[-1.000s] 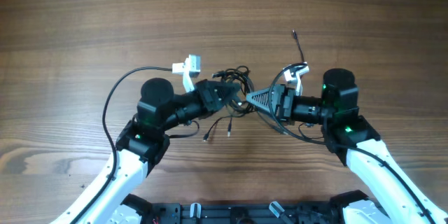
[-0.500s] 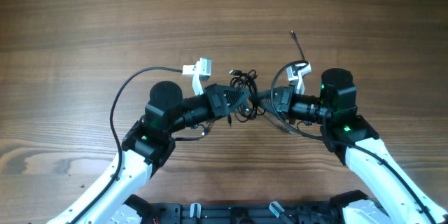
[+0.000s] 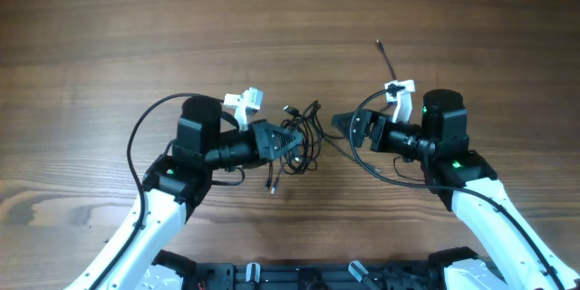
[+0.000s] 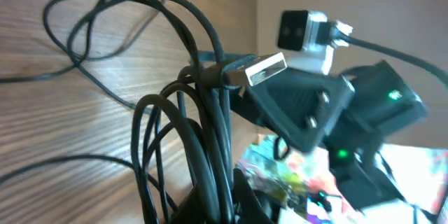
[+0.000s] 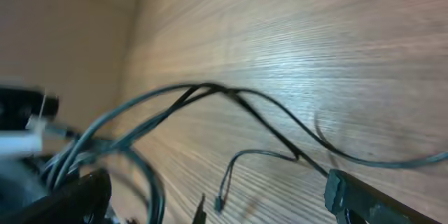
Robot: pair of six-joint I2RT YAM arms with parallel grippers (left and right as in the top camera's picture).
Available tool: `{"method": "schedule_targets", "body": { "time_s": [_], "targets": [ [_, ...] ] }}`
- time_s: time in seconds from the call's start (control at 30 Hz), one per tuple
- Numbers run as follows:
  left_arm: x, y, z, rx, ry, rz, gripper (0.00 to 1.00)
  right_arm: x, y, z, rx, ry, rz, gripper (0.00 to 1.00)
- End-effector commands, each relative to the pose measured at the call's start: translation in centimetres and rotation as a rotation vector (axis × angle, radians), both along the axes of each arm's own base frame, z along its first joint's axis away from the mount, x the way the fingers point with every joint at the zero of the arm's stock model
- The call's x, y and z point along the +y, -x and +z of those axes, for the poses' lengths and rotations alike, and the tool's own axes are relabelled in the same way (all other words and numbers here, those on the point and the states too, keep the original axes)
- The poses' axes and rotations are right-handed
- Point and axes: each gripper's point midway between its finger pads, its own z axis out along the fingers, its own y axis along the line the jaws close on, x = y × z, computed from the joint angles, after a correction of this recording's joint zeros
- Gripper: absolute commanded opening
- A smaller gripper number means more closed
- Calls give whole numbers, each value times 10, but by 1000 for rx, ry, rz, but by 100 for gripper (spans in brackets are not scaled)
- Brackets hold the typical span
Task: Untangle cables
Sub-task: 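Grasp the black cable bundle with the right gripper beside the left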
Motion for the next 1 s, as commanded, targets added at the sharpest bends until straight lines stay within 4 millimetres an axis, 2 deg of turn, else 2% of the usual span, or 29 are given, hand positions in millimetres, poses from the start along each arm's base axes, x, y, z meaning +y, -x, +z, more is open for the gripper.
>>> {"method": "schedule_targets", "body": {
  "time_s": [0.0, 0.03, 0.13, 0.3, 0.47, 0.53, 0.57, 0.7, 0.73, 0.77, 0.83, 0.93, 0.97],
  "targets": [
    [-5, 15, 17, 8, 74, -96, 4, -3, 3, -9, 336, -184, -211, 100],
    [-5, 15, 17, 0, 73, -101, 4, 7, 12, -3, 482, -296, -217, 100],
    [-10, 20, 17, -47, 63, -138, 4, 21, 25, 3, 606, -373, -187, 99],
    [-25, 35, 19, -80, 64, -211, 4, 26, 20, -2, 603, -353, -252, 100],
    [-42, 48, 15, -101, 36, -246, 4, 35, 5, 27, 529, -457, -233, 97],
    [-45, 50, 13, -108, 21, -242, 4, 37, -1, 40, 488, -492, -221, 85],
    [-48, 52, 12, -111, 15, -247, 4, 39, -5, 51, 432, -515, -201, 66],
    [-52, 53, 7, -115, -19, -230, 4, 41, -10, 69, 340, -542, -162, 10],
    [-50, 50, 2, -108, -40, -208, 8, 41, -13, 75, 277, -534, -145, 4],
    [-46, 45, -6, -91, -80, -168, 13, 41, -16, 85, 182, -523, -115, 4],
    [-33, 35, -28, -51, -186, -73, 33, 44, -15, 112, 3, -526, -28, 4],
    [-16, 25, -50, -12, -301, 24, 61, 51, 0, 151, -254, -535, 132, 5],
    [-13, 23, -52, -15, -317, 43, 100, 52, 4, 156, -291, -535, 160, 4]
  ]
}}
